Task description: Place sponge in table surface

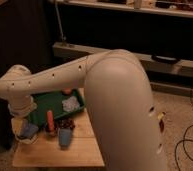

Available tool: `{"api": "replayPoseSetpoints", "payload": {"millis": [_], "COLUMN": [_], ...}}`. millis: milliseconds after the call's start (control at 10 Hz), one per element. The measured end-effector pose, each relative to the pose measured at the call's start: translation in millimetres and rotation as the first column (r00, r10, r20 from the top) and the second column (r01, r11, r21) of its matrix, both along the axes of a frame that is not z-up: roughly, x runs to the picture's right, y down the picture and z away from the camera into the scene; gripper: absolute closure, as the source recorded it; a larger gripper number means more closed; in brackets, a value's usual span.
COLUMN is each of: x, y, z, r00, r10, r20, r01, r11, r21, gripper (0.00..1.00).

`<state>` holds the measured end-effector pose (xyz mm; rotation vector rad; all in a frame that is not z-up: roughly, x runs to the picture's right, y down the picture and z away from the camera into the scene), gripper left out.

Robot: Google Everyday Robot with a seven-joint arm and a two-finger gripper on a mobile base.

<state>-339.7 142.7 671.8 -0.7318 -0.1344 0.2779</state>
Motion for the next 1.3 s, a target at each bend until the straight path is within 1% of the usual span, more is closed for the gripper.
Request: {"api": "replayPoseSetpoints", "payload": {"millis": [400,500,700,1100,1300], "x": [-9.8,-10.2,-15.7,-21.2,-20.4], "y": [9.5,10.1,19.7,31.8,33.5], "z": [9.0,11.0,15.9,25.7,31.7], "r00": [0.999,0.999,0.998,0.997,0.996], "r10": [-0.041,-0.046,-0.064,-0.075,-0.074], "r20": [-0.016,-0.02,-0.018,-0.029,-0.042], "r01": [0.041,0.046,0.063,0.074,0.073], "r11": [0.9991,0.999,0.9979,0.9967,0.9967], "r21": [0.002,-0.001,-0.015,-0.032,-0.037], "gripper": [0.2,0.2,0.2,0.2,0.2]}}
